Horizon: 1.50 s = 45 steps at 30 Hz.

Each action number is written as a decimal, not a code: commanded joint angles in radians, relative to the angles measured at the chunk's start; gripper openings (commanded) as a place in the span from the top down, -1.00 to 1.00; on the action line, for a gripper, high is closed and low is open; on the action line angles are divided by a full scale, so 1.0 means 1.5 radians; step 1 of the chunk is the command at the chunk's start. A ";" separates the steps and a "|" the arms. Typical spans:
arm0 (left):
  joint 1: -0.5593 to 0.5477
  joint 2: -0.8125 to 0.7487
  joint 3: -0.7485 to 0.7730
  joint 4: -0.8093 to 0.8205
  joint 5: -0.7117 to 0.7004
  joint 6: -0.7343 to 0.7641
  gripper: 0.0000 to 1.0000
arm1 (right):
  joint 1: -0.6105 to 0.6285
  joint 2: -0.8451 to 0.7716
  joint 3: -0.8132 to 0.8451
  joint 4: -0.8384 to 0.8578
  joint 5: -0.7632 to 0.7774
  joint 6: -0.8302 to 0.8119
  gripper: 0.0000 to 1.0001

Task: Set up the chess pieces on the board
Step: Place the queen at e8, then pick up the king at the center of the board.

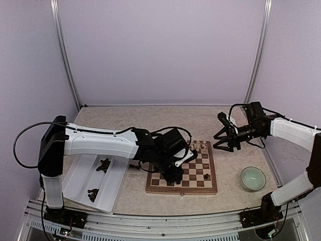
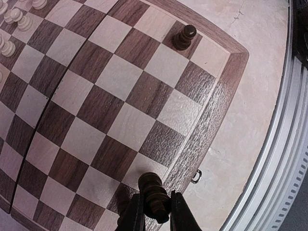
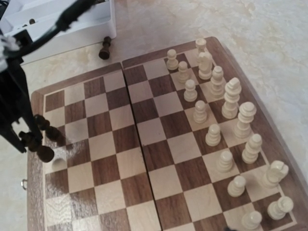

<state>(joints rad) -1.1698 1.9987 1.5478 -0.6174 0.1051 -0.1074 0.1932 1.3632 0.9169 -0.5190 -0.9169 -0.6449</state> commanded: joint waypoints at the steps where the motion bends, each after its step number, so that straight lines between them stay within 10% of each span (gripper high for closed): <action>1: 0.005 0.017 0.018 0.013 0.005 0.001 0.76 | -0.005 0.007 -0.004 -0.012 -0.011 -0.011 -0.21; 8: 0.006 0.026 0.018 0.016 0.002 0.003 0.70 | -0.005 0.011 -0.003 -0.014 -0.013 -0.011 -0.21; 19: -0.001 -0.034 0.033 0.029 -0.021 -0.006 -0.16 | -0.005 0.010 0.001 -0.022 -0.030 -0.013 -0.21; 26: 0.020 -0.176 -0.066 0.044 -0.202 -0.063 -0.27 | 0.029 -0.006 0.029 -0.007 0.025 0.012 -0.09; 33: 0.118 -0.276 -0.205 -0.015 -0.157 -0.021 -0.11 | 0.098 0.035 0.097 -0.022 0.083 -0.003 -0.08; 45: 0.283 -0.433 -0.318 0.077 -0.254 -0.173 -0.26 | 0.410 0.266 0.401 -0.051 0.374 0.158 0.09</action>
<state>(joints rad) -0.8028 1.4960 1.1046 -0.5972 -0.2302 -0.2909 0.6678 1.6436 1.3617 -0.5472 -0.5301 -0.5175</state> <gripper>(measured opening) 0.624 0.458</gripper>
